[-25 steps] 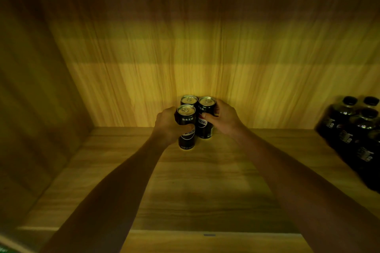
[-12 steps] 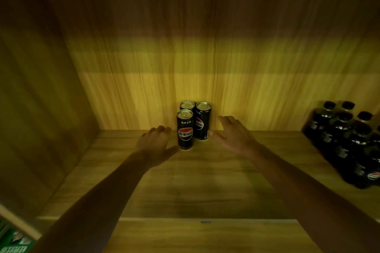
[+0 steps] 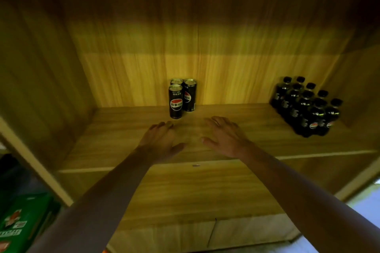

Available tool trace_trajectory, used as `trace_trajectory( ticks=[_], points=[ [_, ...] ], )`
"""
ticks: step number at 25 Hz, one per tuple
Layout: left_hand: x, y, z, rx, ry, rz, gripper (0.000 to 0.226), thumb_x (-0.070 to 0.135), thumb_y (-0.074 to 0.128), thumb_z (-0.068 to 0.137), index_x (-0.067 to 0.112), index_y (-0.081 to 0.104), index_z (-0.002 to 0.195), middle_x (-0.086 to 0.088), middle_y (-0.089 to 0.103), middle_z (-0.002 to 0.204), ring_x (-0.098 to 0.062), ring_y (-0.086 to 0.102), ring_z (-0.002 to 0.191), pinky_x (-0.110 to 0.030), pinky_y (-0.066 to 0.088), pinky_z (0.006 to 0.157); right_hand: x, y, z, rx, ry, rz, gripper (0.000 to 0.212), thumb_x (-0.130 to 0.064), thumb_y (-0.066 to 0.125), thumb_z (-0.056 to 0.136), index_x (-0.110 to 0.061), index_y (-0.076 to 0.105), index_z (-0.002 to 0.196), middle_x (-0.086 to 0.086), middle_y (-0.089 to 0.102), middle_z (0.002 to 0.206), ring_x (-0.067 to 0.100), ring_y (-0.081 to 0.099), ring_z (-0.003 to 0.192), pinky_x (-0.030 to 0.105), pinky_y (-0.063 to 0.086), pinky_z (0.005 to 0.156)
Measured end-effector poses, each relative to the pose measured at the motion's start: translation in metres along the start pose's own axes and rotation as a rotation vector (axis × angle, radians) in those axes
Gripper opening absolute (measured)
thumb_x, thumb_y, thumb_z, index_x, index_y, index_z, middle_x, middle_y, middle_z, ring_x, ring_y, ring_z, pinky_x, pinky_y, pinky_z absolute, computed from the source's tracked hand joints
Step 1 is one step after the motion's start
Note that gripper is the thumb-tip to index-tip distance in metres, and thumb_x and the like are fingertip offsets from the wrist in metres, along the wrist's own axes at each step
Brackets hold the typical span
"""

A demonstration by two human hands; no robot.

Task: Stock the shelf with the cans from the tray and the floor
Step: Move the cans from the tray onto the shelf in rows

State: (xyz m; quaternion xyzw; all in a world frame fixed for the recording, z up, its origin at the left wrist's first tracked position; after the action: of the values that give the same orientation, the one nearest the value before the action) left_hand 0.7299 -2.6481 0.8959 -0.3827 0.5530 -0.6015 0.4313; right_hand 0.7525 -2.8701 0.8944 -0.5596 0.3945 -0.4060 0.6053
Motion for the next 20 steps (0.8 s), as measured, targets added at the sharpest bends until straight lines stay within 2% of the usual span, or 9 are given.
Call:
trace_trajectory(
  ticks=[2, 4, 5, 8, 13, 17, 20],
  points=[
    [-0.001, 0.006, -0.032, -0.009, -0.019, -0.058, 0.076, 0.067, 0.04, 0.089, 0.018, 0.041, 0.148, -0.009, 0.05, 0.144, -0.03, 0.051, 0.128, -0.04, 0.04, 0.101, -0.019, 0.007, -0.022, -0.024, 0.001, 0.019, 0.076, -0.064, 0.042, 0.095, -0.024, 0.023, 0.157, 0.008, 0.03, 0.16, 0.031, 0.032, 0.144, 0.046, 0.035, 0.113],
    [-0.009, 0.012, -0.066, -0.021, -0.049, -0.056, 0.087, 0.074, 0.026, 0.081, 0.019, 0.043, 0.146, -0.009, 0.051, 0.143, -0.031, 0.052, 0.127, -0.04, 0.041, 0.1, -0.044, 0.015, -0.042, -0.029, -0.027, 0.032, 0.076, -0.063, 0.043, 0.095, -0.024, 0.023, 0.157, 0.008, 0.029, 0.16, 0.031, 0.031, 0.145, 0.047, 0.034, 0.113],
    [-0.014, 0.015, -0.082, -0.022, -0.073, -0.055, 0.087, 0.075, 0.027, 0.08, 0.019, 0.044, 0.145, -0.009, 0.052, 0.142, -0.032, 0.053, 0.127, -0.04, 0.042, 0.1, -0.059, 0.019, -0.051, -0.022, -0.058, 0.026, 0.075, -0.063, 0.041, 0.096, -0.023, 0.023, 0.157, 0.009, 0.03, 0.16, 0.031, 0.032, 0.145, 0.047, 0.035, 0.112],
    [-0.024, 0.027, -0.12, -0.008, -0.138, -0.062, 0.073, 0.065, 0.05, 0.087, 0.018, 0.048, 0.143, -0.01, 0.055, 0.139, -0.033, 0.055, 0.126, -0.042, 0.046, 0.1, -0.097, 0.034, -0.07, 0.012, -0.152, 0.005, 0.075, -0.065, 0.037, 0.096, -0.022, 0.024, 0.155, 0.007, 0.032, 0.159, 0.03, 0.036, 0.143, 0.047, 0.04, 0.109],
    [-0.012, 0.074, -0.149, -0.053, -0.216, -0.103, 0.069, 0.063, 0.052, 0.086, 0.016, 0.053, 0.136, -0.011, 0.058, 0.133, -0.035, 0.058, 0.121, -0.047, 0.048, 0.097, -0.123, 0.075, -0.097, 0.034, -0.236, -0.015, 0.076, -0.066, 0.033, 0.095, -0.018, 0.029, 0.154, 0.01, 0.035, 0.157, 0.033, 0.04, 0.14, 0.05, 0.043, 0.105],
    [0.02, 0.151, -0.158, -0.172, -0.232, -0.151, 0.066, 0.061, 0.051, 0.09, 0.017, 0.048, 0.139, -0.01, 0.055, 0.134, -0.033, 0.055, 0.123, -0.044, 0.045, 0.096, -0.101, 0.15, -0.112, -0.058, -0.216, 0.005, 0.076, -0.066, 0.035, 0.097, -0.02, 0.025, 0.157, 0.01, 0.03, 0.162, 0.031, 0.034, 0.145, 0.048, 0.039, 0.11],
    [0.039, 0.237, -0.168, -0.281, -0.217, -0.186, 0.064, 0.062, 0.048, 0.091, 0.016, 0.049, 0.135, -0.008, 0.057, 0.129, -0.03, 0.056, 0.118, -0.042, 0.046, 0.093, -0.078, 0.244, -0.128, -0.174, -0.172, 0.032, 0.077, -0.066, 0.033, 0.097, -0.02, 0.022, 0.157, 0.011, 0.029, 0.162, 0.032, 0.035, 0.145, 0.048, 0.04, 0.11]
  ],
)
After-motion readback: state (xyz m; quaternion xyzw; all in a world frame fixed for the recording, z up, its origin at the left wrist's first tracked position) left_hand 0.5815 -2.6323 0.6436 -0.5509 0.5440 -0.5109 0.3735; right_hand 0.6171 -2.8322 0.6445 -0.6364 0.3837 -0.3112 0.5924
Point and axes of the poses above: each hand's wrist, its own z-axis towards the middle knuckle, its own y-axis out of the palm, x = y × z, the point moved 2 cm from there along z, towards the middle knuckle
